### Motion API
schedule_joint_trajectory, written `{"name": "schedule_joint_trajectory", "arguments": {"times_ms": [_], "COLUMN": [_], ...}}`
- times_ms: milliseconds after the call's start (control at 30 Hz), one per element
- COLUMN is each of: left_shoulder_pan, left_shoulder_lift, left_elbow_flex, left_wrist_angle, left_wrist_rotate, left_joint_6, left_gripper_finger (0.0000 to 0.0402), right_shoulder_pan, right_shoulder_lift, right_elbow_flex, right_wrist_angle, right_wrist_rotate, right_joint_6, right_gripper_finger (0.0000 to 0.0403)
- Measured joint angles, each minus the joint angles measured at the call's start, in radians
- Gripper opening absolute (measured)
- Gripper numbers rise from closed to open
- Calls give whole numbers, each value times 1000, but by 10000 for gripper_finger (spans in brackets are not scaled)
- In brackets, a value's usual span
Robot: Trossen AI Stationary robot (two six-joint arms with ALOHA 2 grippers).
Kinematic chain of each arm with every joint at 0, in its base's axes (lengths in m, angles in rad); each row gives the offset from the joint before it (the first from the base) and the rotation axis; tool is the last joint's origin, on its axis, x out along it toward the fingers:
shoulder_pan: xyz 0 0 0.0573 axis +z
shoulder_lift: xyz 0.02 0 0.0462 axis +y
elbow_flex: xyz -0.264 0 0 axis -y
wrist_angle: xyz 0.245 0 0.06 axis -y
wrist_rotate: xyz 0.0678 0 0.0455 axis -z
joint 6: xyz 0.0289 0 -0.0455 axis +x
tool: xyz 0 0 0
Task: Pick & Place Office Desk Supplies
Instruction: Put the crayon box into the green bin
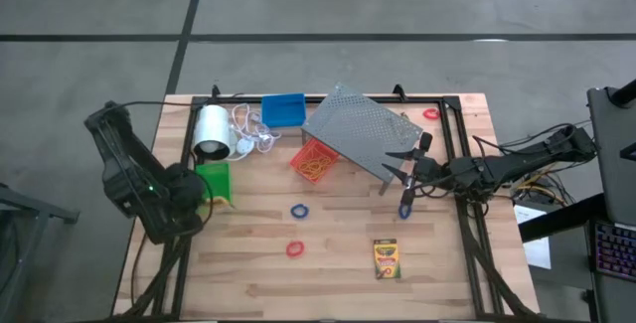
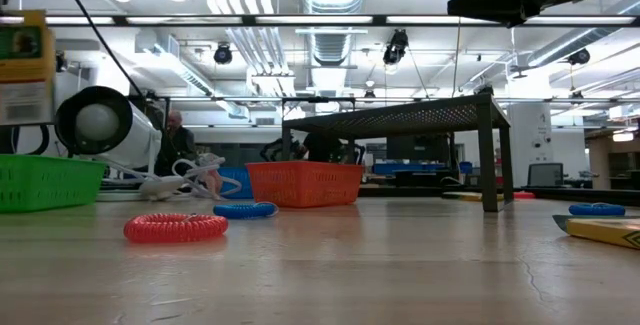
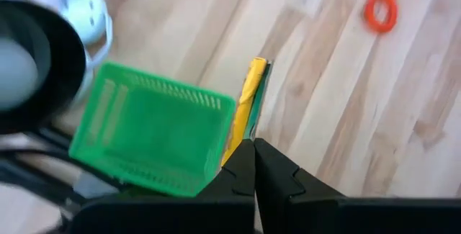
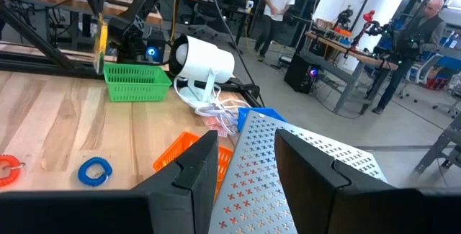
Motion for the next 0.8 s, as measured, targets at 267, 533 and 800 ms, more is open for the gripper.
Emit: {"name": "schedule_joint_trajectory", "arguments": {"times_ms": [267,533,800], "left_shoulder_pan": [0,1,1], "left_shoulder_lift": [-62,-120,-198], "left_elbow_flex": [-7,-79,-175], "left_wrist_angle": [0,0,0], "left_wrist_rotate": [-128,-114,-38], "left_joint_6": [118,216,216], "left_gripper_finger": [0,0,0], "right_shoulder_pan": [0,0,0], "right_shoulder_lift": [0,0,0], "right_elbow_flex": [0,0,0], "right_wrist_angle": [0,0,0], "right_wrist_rotate": [0,0,0], "right_joint_6": [-2,0,-1], "right_gripper_finger": [137,137,137]}}
